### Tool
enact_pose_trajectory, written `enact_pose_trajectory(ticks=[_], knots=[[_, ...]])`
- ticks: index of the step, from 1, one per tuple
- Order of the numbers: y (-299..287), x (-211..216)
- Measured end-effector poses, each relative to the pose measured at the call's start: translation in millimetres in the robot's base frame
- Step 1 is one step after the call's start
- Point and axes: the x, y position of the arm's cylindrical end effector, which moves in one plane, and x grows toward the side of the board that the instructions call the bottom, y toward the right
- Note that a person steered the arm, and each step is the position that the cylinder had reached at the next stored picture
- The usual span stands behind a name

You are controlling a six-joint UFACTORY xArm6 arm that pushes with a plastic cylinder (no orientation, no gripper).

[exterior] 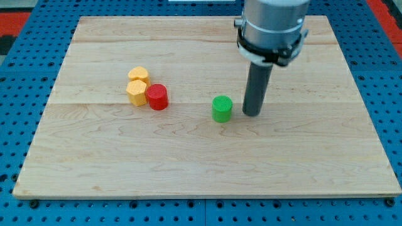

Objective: Move the green circle diagonally top right to the red circle

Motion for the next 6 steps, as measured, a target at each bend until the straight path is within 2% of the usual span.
enact_pose_trajectory(ticks=[1,2,3,4,5,6], knots=[[-5,10],[-13,70],[-59,68],[-59,-6],[-56,-48],[-65,-57]])
